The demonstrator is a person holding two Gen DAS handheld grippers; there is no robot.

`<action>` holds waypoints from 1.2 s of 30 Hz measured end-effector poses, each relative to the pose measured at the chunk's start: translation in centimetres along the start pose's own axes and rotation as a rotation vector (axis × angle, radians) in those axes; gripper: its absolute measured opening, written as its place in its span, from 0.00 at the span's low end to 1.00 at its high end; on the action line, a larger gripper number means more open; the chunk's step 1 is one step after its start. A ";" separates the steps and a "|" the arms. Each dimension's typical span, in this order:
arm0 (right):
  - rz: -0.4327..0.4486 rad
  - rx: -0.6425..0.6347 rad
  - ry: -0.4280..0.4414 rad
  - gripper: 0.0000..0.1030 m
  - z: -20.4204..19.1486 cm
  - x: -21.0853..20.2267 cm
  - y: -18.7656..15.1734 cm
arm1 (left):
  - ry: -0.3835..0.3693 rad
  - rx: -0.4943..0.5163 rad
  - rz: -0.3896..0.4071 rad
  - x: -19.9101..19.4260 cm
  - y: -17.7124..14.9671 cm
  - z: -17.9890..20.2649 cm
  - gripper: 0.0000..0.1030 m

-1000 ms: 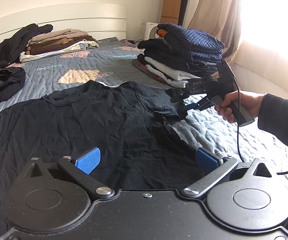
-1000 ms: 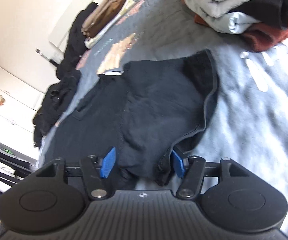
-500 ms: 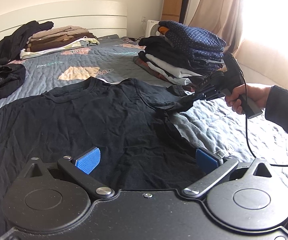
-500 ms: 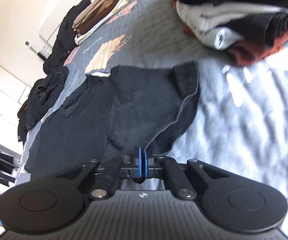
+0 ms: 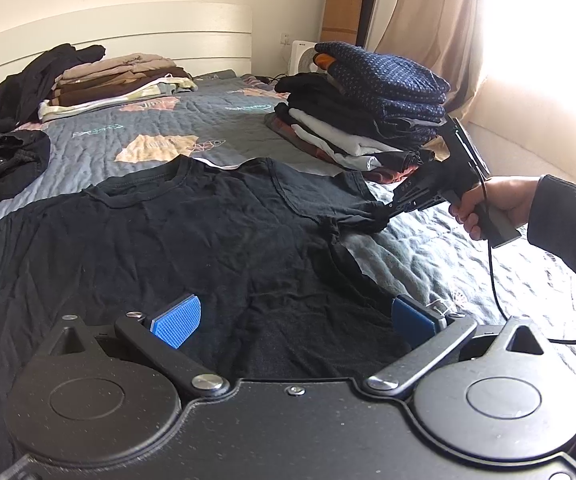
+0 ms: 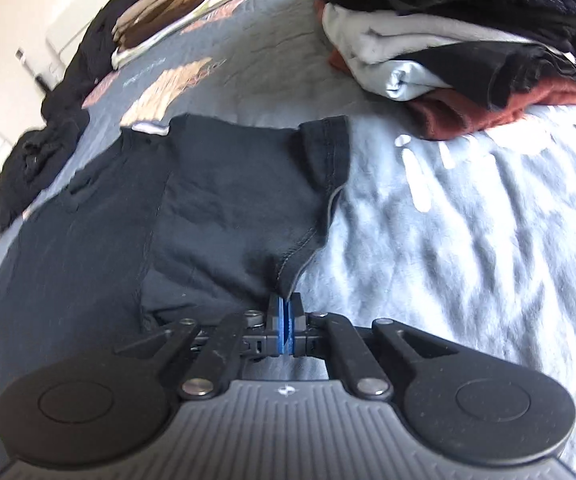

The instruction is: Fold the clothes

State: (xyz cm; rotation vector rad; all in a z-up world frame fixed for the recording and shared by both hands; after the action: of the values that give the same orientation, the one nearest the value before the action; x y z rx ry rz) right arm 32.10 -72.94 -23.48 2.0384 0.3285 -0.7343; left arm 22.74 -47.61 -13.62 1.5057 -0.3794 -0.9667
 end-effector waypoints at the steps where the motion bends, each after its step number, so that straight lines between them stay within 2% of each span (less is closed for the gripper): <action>1: 0.005 0.007 0.000 0.06 0.0 -0.4 0.3 | -0.001 -0.002 -0.002 0.0 0.0 0.0 1.00; 5: 0.074 0.046 0.036 0.12 -0.7 -2.9 2.4 | -0.001 -0.003 -0.007 0.1 -0.2 0.0 1.00; 7: 0.100 0.049 0.106 0.24 -2.3 -3.8 2.8 | 0.004 0.003 -0.009 0.1 -0.3 0.1 1.00; 10: 0.064 0.016 0.218 0.40 -5.6 -3.6 1.5 | 0.016 0.005 -0.016 0.2 -0.3 0.1 1.00; 12: 0.030 0.008 0.270 0.43 -7.2 -2.5 0.1 | 0.024 0.006 -0.020 0.2 -0.4 0.1 1.00; 15: -0.007 0.045 0.273 0.43 -7.6 0.0 -1.6 | 0.029 0.013 -0.018 0.0 -0.3 0.1 1.00; 20: -0.067 0.117 0.198 0.43 -4.5 2.3 -3.9 | 0.024 0.010 -0.009 -0.3 0.0 -0.1 1.00; 23: -0.057 0.151 0.194 0.41 -2.8 1.7 -3.9 | 0.028 0.000 -0.010 -0.2 0.1 -0.3 1.00; 26: -0.039 0.150 0.152 0.43 -1.9 0.5 -3.3 | 0.034 -0.002 -0.011 -0.2 0.2 -0.3 1.00; 29: 0.001 0.151 0.187 0.44 -3.5 -0.8 -2.3 | 0.032 0.000 -0.008 -0.3 0.3 -0.2 1.00; 33: 0.051 0.141 0.294 0.50 -8.4 -0.8 -1.4 | 0.031 0.009 -0.007 -0.4 0.3 0.1 1.00; 36: 0.039 0.137 0.359 0.54 -11.9 0.7 -2.2 | 0.029 0.011 -0.002 -0.4 0.4 0.0 1.00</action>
State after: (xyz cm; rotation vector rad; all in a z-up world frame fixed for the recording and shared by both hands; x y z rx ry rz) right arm 35.95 -61.86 -20.60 2.3007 0.4514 -0.3712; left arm 22.59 -47.40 -13.06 1.5285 -0.3628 -0.9443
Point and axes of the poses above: each gripper's, at about its wrist camera, not at the fingertips, and x roughly the way its jaws point, z to its right, y to its top, the point moved 9 cm from there along x, roughly the way its jaws point, and after that the axes turned 15 degrees about z, right-handed, at the moved point
